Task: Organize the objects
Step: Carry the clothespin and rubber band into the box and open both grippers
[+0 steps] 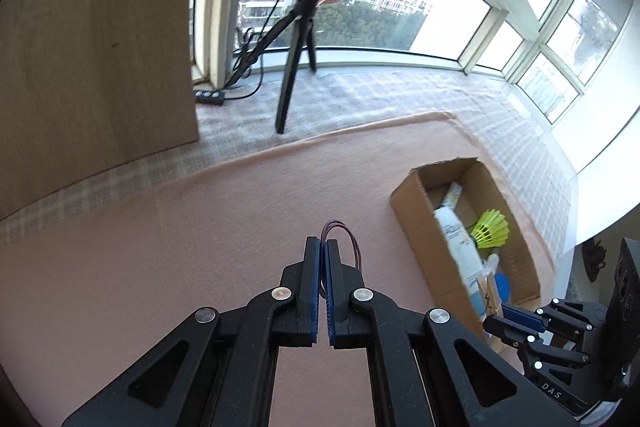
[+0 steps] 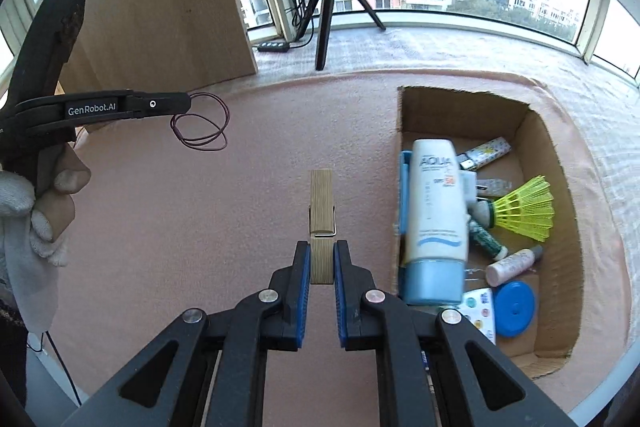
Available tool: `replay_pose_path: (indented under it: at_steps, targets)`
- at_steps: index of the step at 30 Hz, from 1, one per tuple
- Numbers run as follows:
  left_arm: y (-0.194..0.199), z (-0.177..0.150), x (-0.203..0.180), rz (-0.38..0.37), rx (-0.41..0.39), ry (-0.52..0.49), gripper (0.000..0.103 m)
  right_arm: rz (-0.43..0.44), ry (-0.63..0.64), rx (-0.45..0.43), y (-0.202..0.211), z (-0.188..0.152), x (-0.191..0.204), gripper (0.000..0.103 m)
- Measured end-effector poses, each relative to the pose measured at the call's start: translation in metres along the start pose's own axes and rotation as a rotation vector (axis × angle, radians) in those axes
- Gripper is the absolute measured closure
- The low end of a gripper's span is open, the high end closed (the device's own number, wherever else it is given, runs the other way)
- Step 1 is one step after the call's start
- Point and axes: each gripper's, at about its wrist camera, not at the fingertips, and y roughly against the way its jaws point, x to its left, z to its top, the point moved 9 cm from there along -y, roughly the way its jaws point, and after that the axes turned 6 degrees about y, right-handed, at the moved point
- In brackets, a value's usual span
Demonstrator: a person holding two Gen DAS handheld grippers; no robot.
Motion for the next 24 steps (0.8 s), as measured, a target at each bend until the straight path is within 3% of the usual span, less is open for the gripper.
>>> replay_pose_path:
  at_steps: [5, 11, 24]
  targets:
    - [-0.006, 0.015, -0.064, -0.035, -0.022, -0.052, 0.101, -0.036, -0.008, -0.032, 0.025, -0.004, -0.038, 0.093]
    - [-0.045, 0.021, -0.131, -0.060, 0.009, -0.109, 0.101, -0.047, -0.036, -0.034, 0.036, -0.011, -0.085, 0.093]
    - [-0.123, 0.024, -0.198, -0.044, 0.083, -0.163, 0.101, -0.035, -0.078, -0.001, 0.032, -0.031, -0.142, 0.093]
